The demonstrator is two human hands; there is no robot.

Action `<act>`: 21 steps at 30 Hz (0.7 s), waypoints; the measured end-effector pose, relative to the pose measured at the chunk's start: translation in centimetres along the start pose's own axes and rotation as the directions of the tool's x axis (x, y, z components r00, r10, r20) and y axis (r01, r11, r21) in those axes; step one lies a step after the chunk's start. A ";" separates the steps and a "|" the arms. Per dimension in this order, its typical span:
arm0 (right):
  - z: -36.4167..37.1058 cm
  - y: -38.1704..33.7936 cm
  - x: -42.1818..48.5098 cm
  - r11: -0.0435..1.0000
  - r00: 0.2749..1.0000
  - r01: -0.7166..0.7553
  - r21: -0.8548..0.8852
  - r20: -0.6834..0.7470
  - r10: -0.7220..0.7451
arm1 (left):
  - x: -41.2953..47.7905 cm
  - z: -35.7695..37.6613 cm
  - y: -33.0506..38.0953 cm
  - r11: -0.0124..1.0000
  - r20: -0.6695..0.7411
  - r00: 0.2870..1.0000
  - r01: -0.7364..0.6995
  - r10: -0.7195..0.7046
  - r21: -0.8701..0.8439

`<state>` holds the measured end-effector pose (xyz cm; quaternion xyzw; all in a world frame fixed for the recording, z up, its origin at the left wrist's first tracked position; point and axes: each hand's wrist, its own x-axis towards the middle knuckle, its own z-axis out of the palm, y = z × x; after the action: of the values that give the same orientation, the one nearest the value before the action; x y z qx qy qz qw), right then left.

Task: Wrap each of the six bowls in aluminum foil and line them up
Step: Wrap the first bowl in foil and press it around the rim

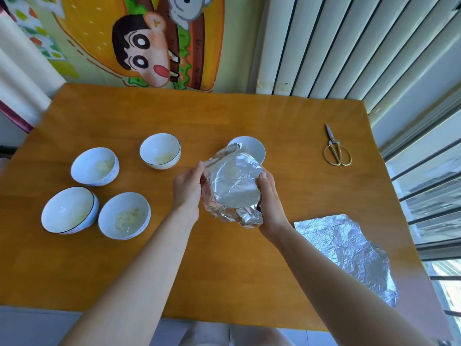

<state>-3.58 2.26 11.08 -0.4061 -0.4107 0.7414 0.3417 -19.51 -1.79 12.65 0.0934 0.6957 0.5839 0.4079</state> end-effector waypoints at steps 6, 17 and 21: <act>0.3 -0.1 0.1 1.000 1.000 0.010 0.012 0.004 -0.010 | 0.1 -0.1 -1.1 1.000 0.035 0.999 0.016 -0.017 0.015; -0.2 -0.4 0.2 1.000 1.000 -0.025 0.007 -0.015 0.025 | 0.8 -1.5 0.0 0.830 -0.078 0.842 -0.505 0.534 0.236; 0.2 -0.3 0.1 1.000 1.000 -0.020 0.000 -0.023 0.020 | -0.3 0.2 -0.2 0.613 0.402 0.670 -0.738 0.623 0.280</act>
<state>-3.75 2.43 11.37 -0.4187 -0.4027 0.7400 0.3389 -19.12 -1.91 12.67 0.5154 0.6534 0.5127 0.2112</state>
